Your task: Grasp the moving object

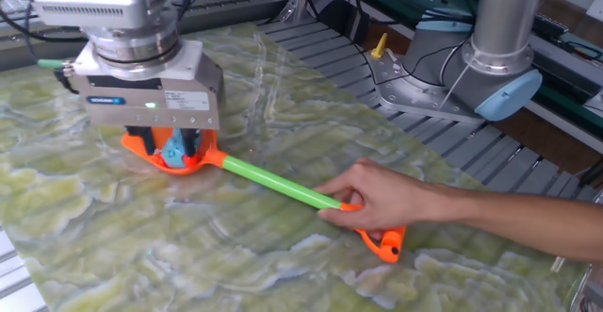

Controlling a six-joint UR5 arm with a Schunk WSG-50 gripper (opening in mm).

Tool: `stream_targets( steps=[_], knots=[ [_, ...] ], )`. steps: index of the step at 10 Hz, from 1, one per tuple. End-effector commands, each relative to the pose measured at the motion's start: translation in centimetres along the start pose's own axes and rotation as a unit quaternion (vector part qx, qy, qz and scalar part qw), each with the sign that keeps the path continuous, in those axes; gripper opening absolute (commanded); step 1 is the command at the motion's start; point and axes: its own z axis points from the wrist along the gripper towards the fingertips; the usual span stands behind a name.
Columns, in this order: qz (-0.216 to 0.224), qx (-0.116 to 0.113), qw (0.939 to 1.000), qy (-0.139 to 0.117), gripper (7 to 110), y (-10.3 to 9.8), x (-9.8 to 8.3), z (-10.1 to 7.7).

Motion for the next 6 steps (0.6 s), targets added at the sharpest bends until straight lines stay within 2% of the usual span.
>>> stream_targets(
  steps=[1, 2, 4, 6],
  knots=[
    [0.009, -0.009, 0.9998, 0.014, 44, 0.8, 2.1, -0.7],
    [0.01, 0.002, 0.9999, 0.012, 44, -0.4, 2.3, 0.0],
    [0.005, 0.007, 1.0, 0.005, 44, -1.5, 2.1, 1.0],
    [0.009, 0.006, 0.9999, -0.005, 44, -1.8, 0.7, 1.9]
  ],
)
